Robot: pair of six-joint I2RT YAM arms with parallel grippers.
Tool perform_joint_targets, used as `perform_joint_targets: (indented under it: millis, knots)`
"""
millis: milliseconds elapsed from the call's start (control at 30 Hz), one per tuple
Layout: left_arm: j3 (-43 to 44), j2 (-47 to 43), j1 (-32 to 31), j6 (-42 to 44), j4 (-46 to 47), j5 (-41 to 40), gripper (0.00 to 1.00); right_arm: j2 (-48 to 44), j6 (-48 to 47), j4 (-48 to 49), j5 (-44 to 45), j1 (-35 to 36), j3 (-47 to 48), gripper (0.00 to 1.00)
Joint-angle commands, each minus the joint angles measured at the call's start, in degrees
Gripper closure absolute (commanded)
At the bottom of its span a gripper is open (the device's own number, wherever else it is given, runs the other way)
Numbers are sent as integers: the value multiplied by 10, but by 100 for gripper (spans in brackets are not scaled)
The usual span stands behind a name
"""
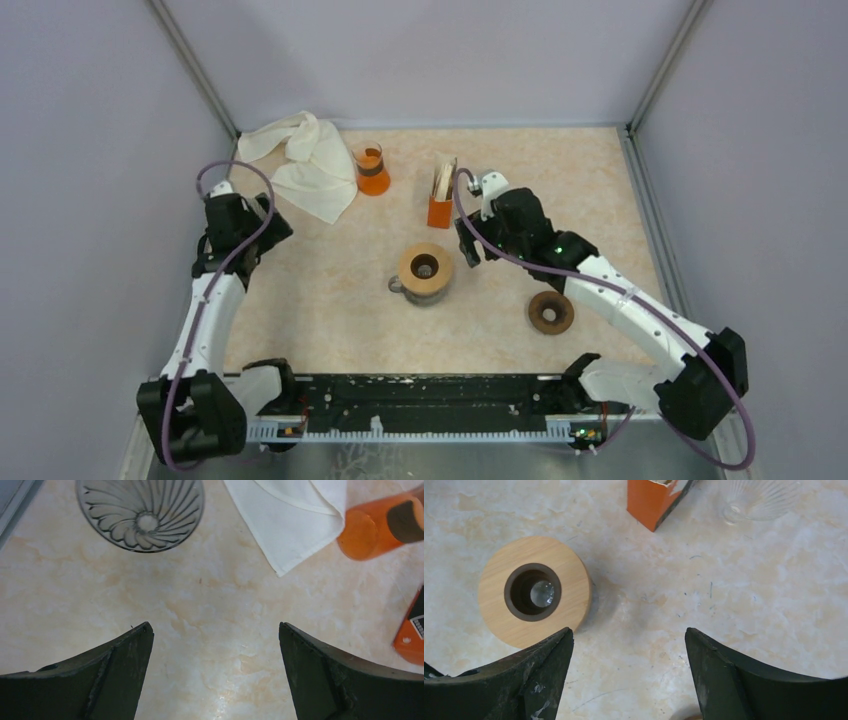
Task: Place the coffee filter in the dripper
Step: Pick up the coffee dripper from the corner of the board.
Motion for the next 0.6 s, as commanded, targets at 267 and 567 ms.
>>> perform_joint_targets:
  millis: [267, 567]
  knots:
    - [-7, 49, 158, -110, 61, 82, 1, -92, -6, 81, 53, -9, -58, 14]
    - [-17, 129, 254, -194, 133, 138, 10, -122, -4, 110, 61, -9, -87, 12]
